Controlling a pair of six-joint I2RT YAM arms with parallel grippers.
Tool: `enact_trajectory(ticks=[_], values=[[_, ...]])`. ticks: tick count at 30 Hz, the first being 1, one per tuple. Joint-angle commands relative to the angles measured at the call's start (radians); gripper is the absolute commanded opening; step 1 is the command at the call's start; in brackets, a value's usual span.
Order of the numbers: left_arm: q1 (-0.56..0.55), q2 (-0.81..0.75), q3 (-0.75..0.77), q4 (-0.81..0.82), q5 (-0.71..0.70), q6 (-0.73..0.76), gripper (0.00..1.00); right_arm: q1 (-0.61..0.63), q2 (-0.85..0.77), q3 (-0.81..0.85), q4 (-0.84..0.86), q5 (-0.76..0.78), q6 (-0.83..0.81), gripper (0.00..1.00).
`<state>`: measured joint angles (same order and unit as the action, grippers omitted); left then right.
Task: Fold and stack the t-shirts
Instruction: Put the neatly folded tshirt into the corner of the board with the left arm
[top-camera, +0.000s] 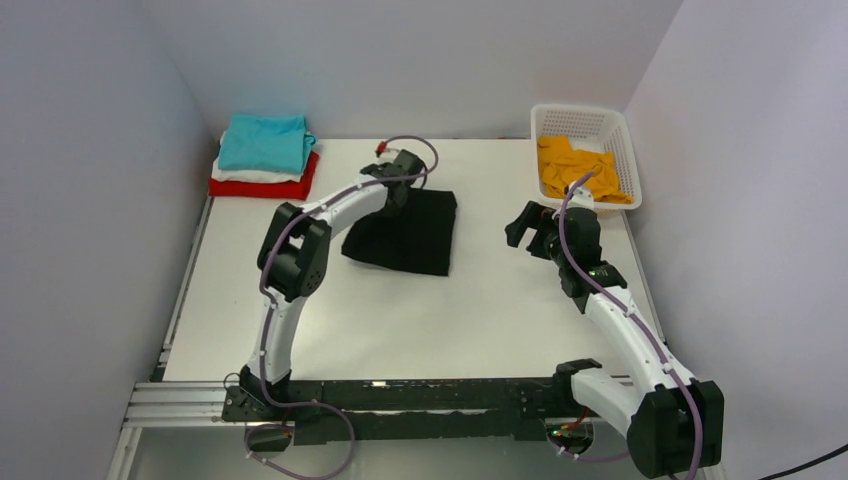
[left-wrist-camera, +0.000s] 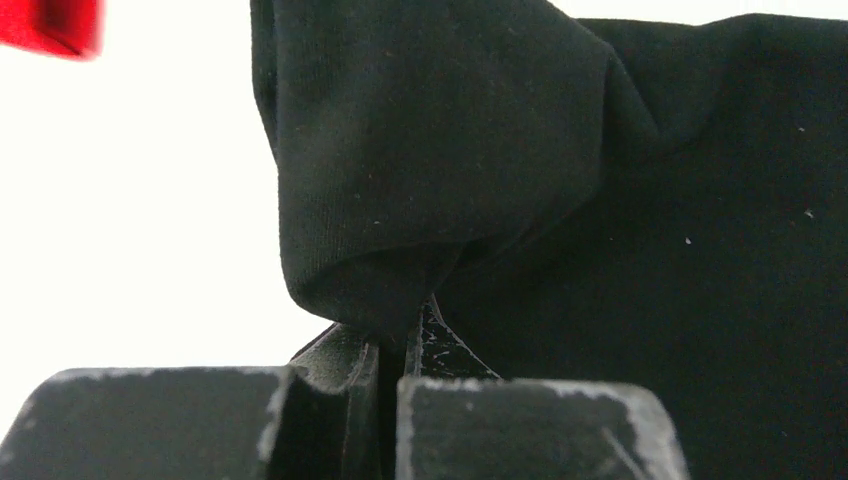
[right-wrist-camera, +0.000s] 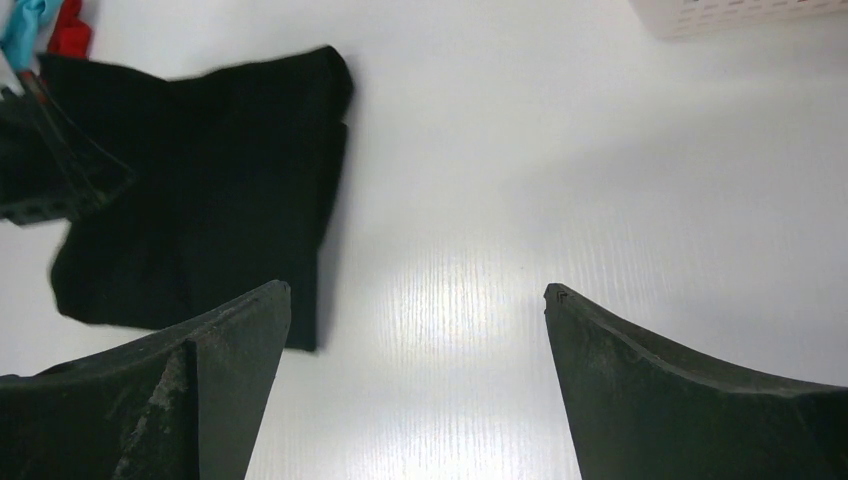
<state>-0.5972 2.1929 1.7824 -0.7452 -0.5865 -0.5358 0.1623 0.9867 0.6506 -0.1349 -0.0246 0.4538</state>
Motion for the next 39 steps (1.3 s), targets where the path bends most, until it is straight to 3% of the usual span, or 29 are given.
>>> enact_trajectory(ticks=[1,4,8,17,21,25,39], values=[[0.107,-0.024,0.066,0.14,-0.172,0.223,0.0,-0.002,-0.016,0.01,0.031,0.024,-0.037,1.0],[0.149,-0.046,0.056,0.32,-0.25,0.395,0.0,-0.004,-0.013,0.007,0.04,0.076,-0.052,1.0],[0.23,-0.005,0.183,0.352,-0.296,0.5,0.0,-0.002,-0.007,0.012,0.037,0.109,-0.063,1.0],[0.325,0.012,0.207,0.733,-0.274,0.885,0.0,-0.003,0.016,0.011,0.059,0.166,-0.087,1.0],[0.364,0.046,0.31,0.726,-0.219,0.918,0.0,-0.003,0.044,0.016,0.06,0.184,-0.092,1.0],[0.381,0.019,0.279,0.825,-0.168,0.997,0.0,-0.002,0.075,0.019,0.072,0.202,-0.102,1.0],[0.418,-0.132,0.308,0.693,0.005,0.956,0.0,-0.004,0.128,0.041,0.05,0.301,-0.098,1.0]])
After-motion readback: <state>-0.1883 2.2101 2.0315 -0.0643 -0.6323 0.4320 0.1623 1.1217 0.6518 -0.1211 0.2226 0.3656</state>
